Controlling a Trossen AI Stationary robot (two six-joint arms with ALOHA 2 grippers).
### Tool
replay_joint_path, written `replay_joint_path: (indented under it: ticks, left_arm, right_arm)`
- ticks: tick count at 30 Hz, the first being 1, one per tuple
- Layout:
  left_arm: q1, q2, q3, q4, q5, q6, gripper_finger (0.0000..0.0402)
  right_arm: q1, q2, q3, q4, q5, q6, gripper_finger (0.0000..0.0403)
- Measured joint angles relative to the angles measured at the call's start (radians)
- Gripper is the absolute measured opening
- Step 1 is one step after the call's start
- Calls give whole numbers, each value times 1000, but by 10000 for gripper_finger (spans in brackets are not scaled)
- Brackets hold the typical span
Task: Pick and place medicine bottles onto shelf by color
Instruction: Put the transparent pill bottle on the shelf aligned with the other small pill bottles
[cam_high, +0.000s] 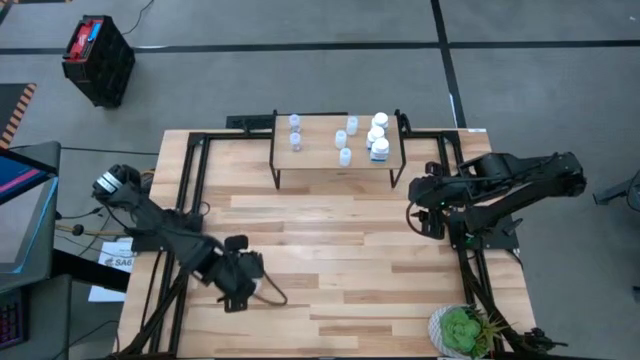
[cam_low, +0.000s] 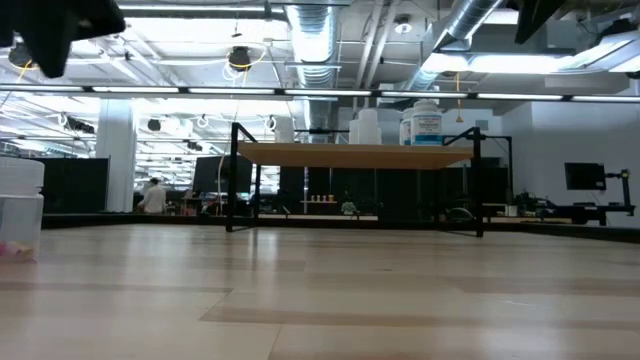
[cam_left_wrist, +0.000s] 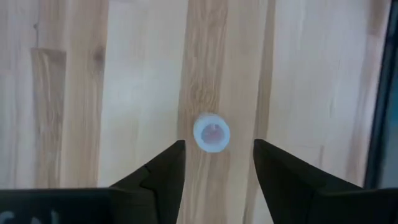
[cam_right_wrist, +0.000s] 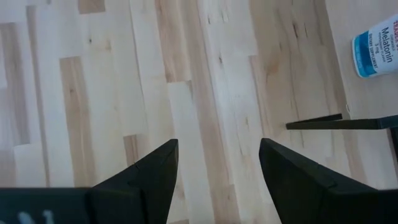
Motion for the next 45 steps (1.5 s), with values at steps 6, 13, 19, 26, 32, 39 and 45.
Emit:
replay_joint_path:
  ticks: [6,13,19,26,32,39,45]
  left_arm:
    - [-58,76,0,12,-48,-18,177]
    - [-54,168,0,11,-32,-15,177]
    - [-39,185,0,15,-38,-10,177]
    - [-14,185,0,49,-26,16,177]
    - [-10,185,0,62,-15,17,177]
    - [-8,204,0,65,-17,18,177]
    - [-8,235,-1,63,-2,25,177]
  right_arm:
    - [1,5,0,2,0,-1,248]
    - [1,5,0,8,0,-1,248]
    - [1,5,0,8,0,-2,248]
    - [1,5,0,9,0,-3,248]
    - [1,5,0,8,0,-3,248]
    - [1,5,0,8,0,-3,248]
    - [1,4,0,8,0,-2,248]
